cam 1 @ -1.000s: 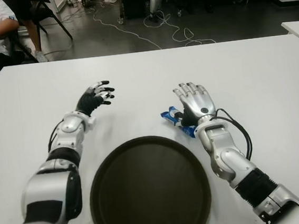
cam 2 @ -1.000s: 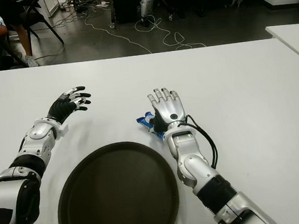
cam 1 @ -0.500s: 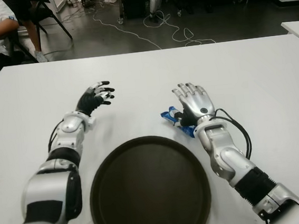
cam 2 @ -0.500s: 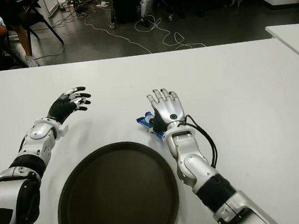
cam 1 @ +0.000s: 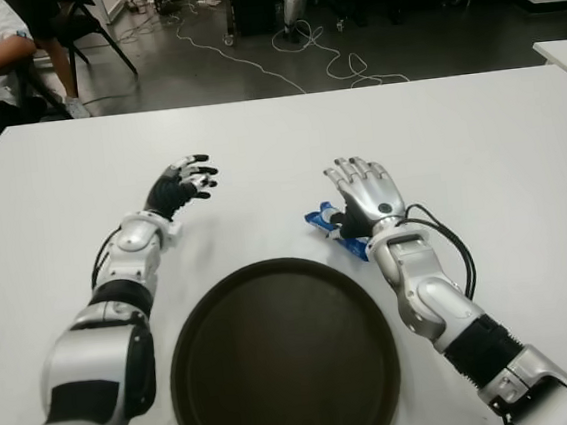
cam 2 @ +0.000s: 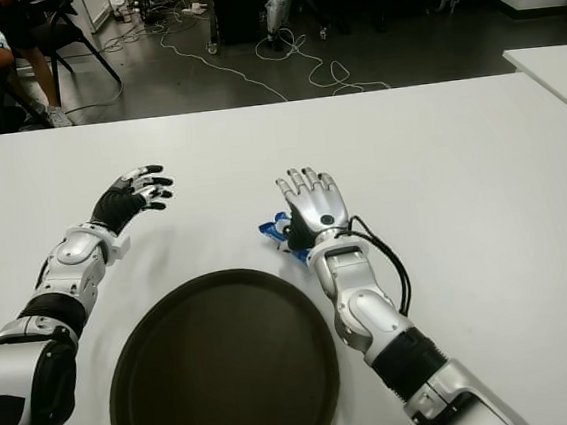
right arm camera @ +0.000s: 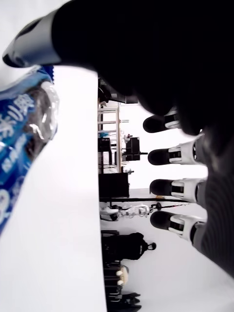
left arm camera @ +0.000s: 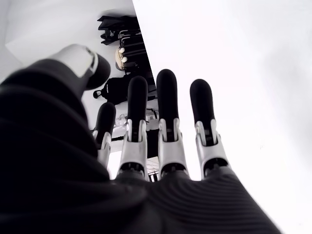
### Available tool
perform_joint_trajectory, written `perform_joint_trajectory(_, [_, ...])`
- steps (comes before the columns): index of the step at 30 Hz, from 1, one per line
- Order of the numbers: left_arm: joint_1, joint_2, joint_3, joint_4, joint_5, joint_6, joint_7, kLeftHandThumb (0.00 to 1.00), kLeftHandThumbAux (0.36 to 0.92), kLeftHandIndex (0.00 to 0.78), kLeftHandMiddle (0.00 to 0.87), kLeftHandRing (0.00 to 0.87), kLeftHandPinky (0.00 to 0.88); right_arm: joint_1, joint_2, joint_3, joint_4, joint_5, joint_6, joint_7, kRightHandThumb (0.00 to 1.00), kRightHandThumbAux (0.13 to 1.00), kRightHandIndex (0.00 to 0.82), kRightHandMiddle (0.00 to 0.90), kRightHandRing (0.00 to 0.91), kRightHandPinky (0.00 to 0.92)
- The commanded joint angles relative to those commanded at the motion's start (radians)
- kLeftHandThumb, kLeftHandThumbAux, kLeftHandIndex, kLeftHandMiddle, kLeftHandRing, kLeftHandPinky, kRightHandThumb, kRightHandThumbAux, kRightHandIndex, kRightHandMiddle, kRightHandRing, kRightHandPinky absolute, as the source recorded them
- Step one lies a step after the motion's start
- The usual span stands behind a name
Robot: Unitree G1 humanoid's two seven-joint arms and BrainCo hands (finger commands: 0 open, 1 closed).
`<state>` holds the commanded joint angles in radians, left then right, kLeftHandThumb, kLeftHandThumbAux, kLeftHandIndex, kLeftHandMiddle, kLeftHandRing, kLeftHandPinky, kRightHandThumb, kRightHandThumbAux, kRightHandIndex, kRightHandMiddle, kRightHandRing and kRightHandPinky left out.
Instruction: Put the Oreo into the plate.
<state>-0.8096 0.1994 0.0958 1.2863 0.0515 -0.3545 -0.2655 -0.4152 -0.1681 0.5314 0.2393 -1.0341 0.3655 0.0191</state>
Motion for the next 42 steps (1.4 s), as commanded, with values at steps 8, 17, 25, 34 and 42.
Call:
perform_joint_trajectory(8, [0.0,-0.001,-0.001,-0.001,0.001,-0.003,0.0,0.074,0.657,0.202,0.301,0.311,0.339,-0.002,-0.002,-0.017,-0.003,0.066,-0.038,0.031,0.0,0.761,0.0,0.0,0.0,0.024])
perform_joint_trajectory(17, [0.0,-0.001,-0.001,0.0,0.001,-0.002,0.002,0.075,0.67,0.2,0.304,0.314,0.347,-0.005,0.003,-0.026,0.004,0.095,-0.053,0.012,0.0,0.802,0.001,0.009,0.001,0.035])
perform_joint_trajectory(25, [-0.001,0.001,-0.005,0.0,0.004,-0.001,0.004,0.069,0.686,0.206,0.304,0.31,0.336,-0.009,0.01,-0.033,0.001,0.111,-0.048,0.029,0.0,0.814,0.006,0.01,0.007,0.04])
perform_joint_trajectory(34, [-0.001,0.001,-0.009,0.0,0.008,0.0,0.007,0.067,0.668,0.209,0.308,0.309,0.332,-0.015,0.017,-0.041,0.007,0.136,-0.038,0.047,0.0,0.807,0.001,0.003,0.005,0.033])
perform_joint_trajectory(42, [0.0,0.001,-0.009,0.0,0.009,-0.006,0.008,0.069,0.664,0.208,0.308,0.311,0.336,-0.02,0.017,-0.043,0.011,0.158,-0.039,0.051,0.0,0.805,0.0,0.0,0.0,0.024])
